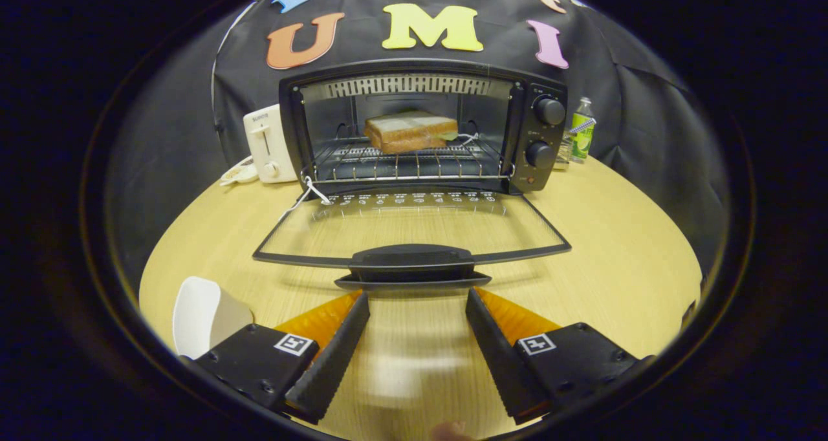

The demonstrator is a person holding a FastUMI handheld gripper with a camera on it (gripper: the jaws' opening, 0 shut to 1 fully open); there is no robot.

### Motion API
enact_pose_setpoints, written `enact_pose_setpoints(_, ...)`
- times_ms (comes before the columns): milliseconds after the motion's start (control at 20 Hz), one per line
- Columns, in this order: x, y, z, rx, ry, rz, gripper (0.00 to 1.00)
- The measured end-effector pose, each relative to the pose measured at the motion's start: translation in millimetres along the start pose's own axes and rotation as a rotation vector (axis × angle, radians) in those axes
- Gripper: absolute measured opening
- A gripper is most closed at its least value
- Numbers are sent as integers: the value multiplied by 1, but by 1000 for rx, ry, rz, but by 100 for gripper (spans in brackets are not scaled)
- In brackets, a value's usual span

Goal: Open the toaster oven, put the food inside, and close the toaster oven door.

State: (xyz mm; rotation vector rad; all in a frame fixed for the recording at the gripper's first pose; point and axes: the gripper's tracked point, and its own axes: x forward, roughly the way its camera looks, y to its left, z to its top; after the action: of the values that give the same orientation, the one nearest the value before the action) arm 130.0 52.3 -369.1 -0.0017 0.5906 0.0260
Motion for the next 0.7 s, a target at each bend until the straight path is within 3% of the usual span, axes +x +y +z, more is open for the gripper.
enact_pose_setpoints(450, -10, 1, 9, 23, -90, 6, 100)
enact_pose_setpoints(600, -22, 1, 23, 22, -206, 13, 100)
enact_pose_setpoints(700, -35, 2, 42, 2, -352, 21, 100)
